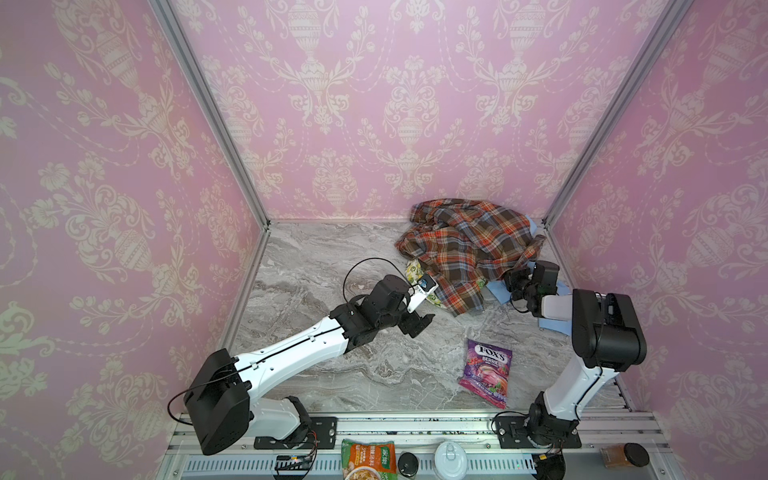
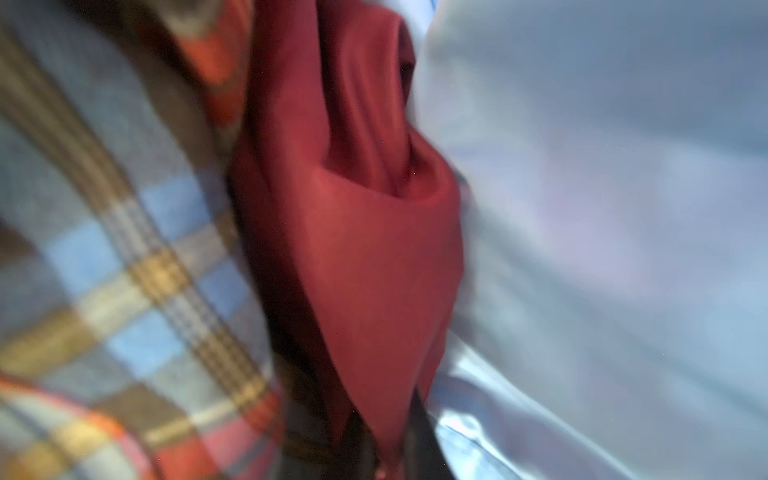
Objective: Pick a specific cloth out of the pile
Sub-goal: 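Push the right gripper into the pile and grasp the maroon cloth, then lift the maroon cloth with the right gripper while the left gripper reaches toward it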
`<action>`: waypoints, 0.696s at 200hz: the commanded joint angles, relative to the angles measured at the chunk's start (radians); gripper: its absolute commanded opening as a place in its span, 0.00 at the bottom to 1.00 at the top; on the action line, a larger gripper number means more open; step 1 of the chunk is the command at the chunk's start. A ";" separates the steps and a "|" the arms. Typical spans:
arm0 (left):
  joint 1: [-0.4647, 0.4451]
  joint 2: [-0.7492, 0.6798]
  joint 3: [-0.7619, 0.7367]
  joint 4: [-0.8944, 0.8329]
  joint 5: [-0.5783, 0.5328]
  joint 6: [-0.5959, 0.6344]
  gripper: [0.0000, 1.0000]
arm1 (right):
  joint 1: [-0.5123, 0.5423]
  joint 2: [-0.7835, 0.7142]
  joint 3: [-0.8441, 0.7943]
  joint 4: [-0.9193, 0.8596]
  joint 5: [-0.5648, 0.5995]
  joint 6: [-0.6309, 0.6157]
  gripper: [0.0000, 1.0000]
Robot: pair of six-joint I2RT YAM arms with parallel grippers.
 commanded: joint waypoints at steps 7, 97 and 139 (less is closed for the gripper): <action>-0.009 0.006 -0.012 -0.001 -0.018 0.028 0.90 | -0.007 -0.012 0.022 0.020 0.004 -0.008 0.00; -0.008 0.012 0.000 -0.010 -0.041 0.024 0.91 | -0.006 -0.230 0.190 -0.255 0.060 -0.101 0.00; -0.008 0.019 0.006 -0.010 -0.067 0.017 0.91 | 0.004 -0.215 0.458 -0.422 0.065 -0.145 0.00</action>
